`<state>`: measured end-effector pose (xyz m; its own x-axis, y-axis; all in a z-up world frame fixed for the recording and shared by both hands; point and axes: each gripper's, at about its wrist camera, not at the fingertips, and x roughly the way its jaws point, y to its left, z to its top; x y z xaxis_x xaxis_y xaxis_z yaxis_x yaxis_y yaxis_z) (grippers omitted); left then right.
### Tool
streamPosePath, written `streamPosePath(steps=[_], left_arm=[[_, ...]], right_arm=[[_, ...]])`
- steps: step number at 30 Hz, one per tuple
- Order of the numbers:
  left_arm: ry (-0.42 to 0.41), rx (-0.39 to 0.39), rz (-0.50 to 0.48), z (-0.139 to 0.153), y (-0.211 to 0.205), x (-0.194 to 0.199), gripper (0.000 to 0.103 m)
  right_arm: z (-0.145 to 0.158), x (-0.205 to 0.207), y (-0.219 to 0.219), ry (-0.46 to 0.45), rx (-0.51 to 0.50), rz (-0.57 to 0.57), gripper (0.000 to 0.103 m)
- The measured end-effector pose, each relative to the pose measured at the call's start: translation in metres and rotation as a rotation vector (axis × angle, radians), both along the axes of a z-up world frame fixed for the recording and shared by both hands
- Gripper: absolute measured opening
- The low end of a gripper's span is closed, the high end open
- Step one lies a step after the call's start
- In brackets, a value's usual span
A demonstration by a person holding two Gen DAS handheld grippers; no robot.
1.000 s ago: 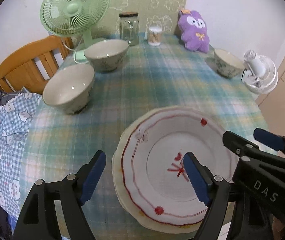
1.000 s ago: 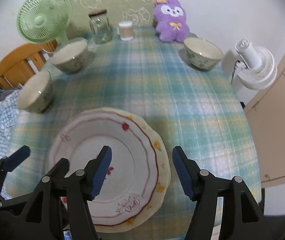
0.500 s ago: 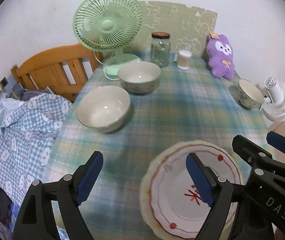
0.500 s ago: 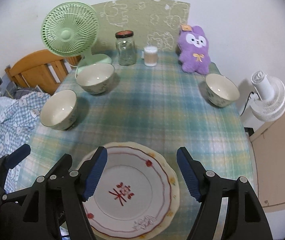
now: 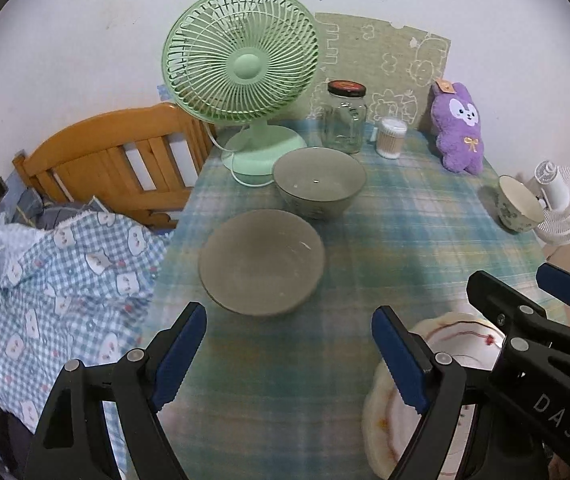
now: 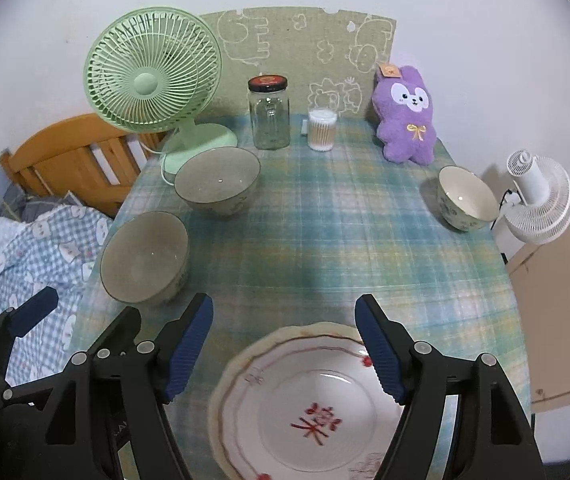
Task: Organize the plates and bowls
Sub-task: 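Move both tools to the green-rimmed white bowl and grasp its rim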
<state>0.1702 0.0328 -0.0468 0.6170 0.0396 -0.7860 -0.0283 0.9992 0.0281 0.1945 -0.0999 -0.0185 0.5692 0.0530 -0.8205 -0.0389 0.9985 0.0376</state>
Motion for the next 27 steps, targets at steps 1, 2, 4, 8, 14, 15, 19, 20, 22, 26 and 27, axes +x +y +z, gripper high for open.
streamPosePath(steps=[1, 2, 4, 8, 14, 15, 19, 20, 22, 26, 27], left_arm=[[0.004, 0.000, -0.007, -0.001, 0.006, 0.003, 0.086], [0.010, -0.001, -0.012, -0.003, 0.011, 0.006, 0.086], [0.020, -0.009, -0.022, -0.005, 0.021, 0.012, 0.086], [0.033, -0.013, -0.038, -0.010, 0.037, 0.025, 0.086], [0.016, 0.007, -0.083, -0.016, 0.052, 0.046, 0.086], [0.017, 0.001, -0.091, -0.017, 0.055, 0.050, 0.086], [0.020, -0.023, -0.112, -0.024, 0.063, 0.064, 0.086], [0.020, -0.022, -0.116, -0.027, 0.065, 0.068, 0.086], [0.016, -0.023, -0.124, -0.032, 0.068, 0.073, 0.085], [0.022, -0.028, -0.142, -0.046, 0.073, 0.084, 0.082], [0.027, -0.032, -0.144, -0.048, 0.073, 0.086, 0.081]], right_arm=[[-0.002, 0.004, 0.006, 0.010, 0.002, -0.004, 0.076], [-0.003, 0.007, 0.011, 0.015, 0.009, -0.002, 0.076], [-0.004, 0.011, 0.019, 0.019, 0.012, -0.003, 0.076], [-0.007, 0.022, 0.039, 0.008, -0.031, -0.031, 0.078], [-0.016, 0.042, 0.055, 0.015, -0.023, -0.052, 0.078], [-0.016, 0.044, 0.057, 0.006, -0.022, -0.056, 0.078], [-0.023, 0.055, 0.067, -0.003, -0.020, -0.072, 0.078], [-0.026, 0.058, 0.068, 0.000, -0.019, -0.075, 0.078], [-0.032, 0.064, 0.071, 0.003, -0.013, -0.078, 0.078], [-0.047, 0.075, 0.077, 0.018, -0.012, -0.087, 0.078], [-0.050, 0.078, 0.079, 0.021, -0.010, -0.088, 0.078]])
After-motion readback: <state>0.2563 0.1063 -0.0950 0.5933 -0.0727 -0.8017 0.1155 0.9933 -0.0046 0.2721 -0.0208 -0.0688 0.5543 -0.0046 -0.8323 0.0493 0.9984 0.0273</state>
